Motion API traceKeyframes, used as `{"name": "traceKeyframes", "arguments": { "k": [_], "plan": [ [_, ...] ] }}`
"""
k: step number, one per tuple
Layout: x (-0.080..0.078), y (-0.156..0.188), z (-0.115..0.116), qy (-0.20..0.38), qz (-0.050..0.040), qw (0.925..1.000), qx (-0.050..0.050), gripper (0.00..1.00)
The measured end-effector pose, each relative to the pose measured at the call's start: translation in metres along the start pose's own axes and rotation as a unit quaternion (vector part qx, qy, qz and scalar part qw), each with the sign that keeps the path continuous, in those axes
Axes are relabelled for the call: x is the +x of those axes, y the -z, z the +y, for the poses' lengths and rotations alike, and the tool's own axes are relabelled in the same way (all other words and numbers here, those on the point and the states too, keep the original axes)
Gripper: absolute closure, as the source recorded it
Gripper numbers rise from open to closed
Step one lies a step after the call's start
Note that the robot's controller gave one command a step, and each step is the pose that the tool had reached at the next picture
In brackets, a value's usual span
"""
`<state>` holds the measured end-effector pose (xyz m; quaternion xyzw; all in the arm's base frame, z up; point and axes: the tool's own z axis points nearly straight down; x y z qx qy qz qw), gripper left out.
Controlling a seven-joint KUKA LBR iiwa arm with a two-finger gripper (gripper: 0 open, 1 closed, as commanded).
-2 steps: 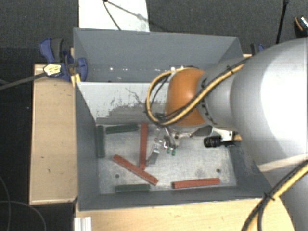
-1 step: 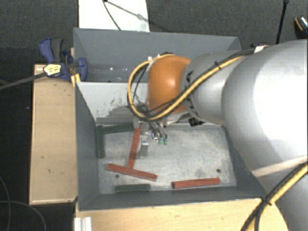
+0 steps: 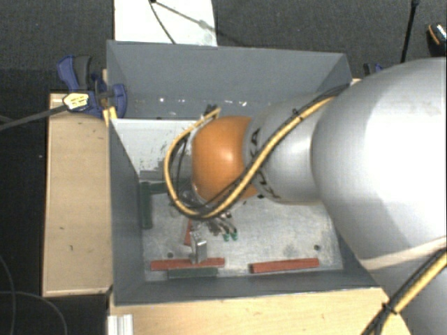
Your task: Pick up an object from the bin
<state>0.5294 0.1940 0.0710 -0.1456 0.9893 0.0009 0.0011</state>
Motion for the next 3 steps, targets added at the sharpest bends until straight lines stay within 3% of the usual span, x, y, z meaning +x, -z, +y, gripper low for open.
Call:
{"name": "traceKeyframes", "arguments": {
  "k": [1,2,3],
  "plan": [
    [-0.010,0.000,-0.068,0.062,-0.0015,0.9981,0.002,0.00],
    [-0.010,0.000,-0.065,0.064,-0.0012,0.9980,0.001,1.00],
    [-0.034,0.133,-0.055,0.153,-0.0045,0.9882,0.001,1.00]
  ]
}}
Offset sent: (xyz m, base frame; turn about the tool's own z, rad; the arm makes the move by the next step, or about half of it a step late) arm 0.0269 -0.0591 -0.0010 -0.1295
